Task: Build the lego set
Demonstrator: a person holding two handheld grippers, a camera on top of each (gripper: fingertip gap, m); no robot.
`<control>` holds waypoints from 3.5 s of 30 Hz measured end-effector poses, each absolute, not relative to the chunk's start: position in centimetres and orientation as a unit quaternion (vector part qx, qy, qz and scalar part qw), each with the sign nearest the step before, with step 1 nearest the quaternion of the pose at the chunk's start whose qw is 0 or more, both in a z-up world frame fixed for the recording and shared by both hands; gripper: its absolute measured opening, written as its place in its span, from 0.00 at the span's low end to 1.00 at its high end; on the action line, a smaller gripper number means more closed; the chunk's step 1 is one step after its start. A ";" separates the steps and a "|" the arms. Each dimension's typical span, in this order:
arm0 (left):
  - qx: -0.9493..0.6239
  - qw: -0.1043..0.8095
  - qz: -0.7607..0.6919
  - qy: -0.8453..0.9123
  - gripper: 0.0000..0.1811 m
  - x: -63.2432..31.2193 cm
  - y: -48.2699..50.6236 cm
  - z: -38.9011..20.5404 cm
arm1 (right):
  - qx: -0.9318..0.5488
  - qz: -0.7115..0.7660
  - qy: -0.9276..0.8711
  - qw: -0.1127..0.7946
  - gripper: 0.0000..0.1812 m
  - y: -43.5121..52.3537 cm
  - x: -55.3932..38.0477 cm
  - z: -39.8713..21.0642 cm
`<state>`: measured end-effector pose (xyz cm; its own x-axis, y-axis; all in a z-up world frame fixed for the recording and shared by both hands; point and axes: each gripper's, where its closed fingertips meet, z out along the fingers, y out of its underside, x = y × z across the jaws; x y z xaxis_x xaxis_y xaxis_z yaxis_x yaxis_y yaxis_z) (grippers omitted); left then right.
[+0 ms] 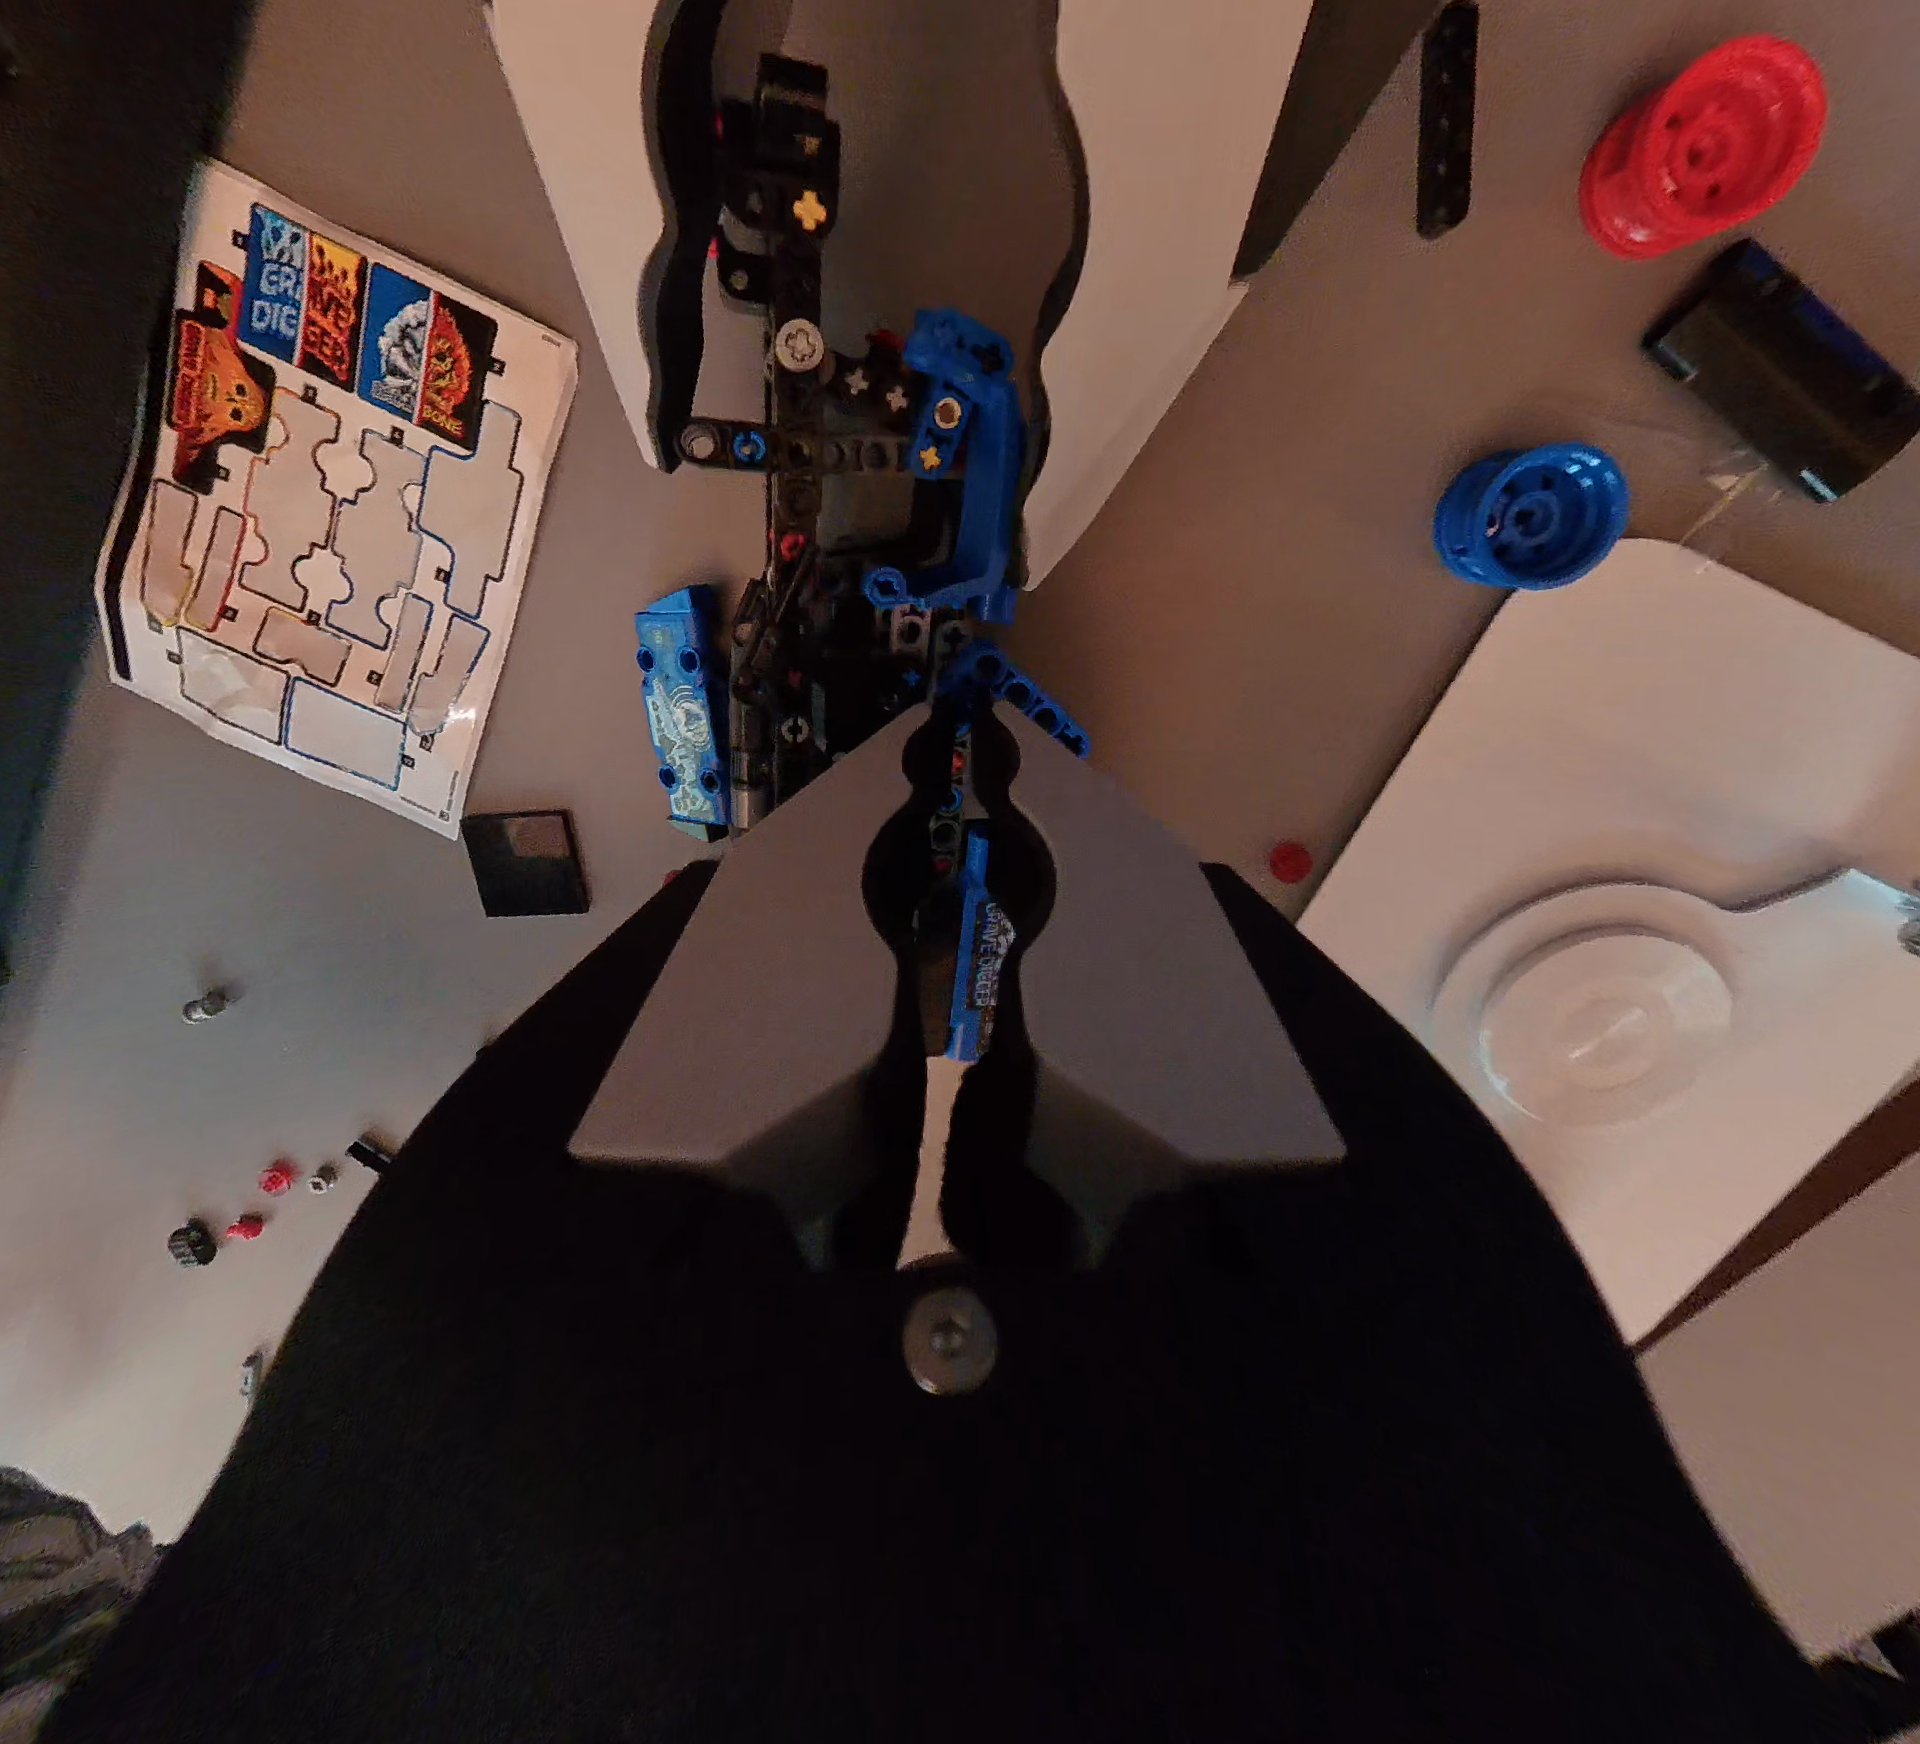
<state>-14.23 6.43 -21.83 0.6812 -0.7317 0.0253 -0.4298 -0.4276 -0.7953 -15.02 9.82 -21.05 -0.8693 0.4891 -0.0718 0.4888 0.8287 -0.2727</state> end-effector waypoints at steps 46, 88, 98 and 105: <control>-0.675 0.370 0.397 0.500 0.42 -13.3 6.8 -23.1 | -0.518 0.259 -0.745 0.331 0.14 14.7 -11.5 -18.6; -0.817 0.487 -0.007 0.308 0.20 -17.5 7.1 -19.4 | -0.437 0.310 -0.813 0.229 0.20 8.3 -8.2 -24.2; -0.825 0.461 -0.127 0.300 0.09 -17.7 6.5 -19.5 | -0.425 0.294 -0.836 0.183 0.21 7.1 -7.8 -26.4; -0.829 0.451 -0.145 0.297 0.10 -18.1 6.6 -19.9 | -0.434 0.299 -0.834 0.163 0.15 7.2 -7.5 -26.9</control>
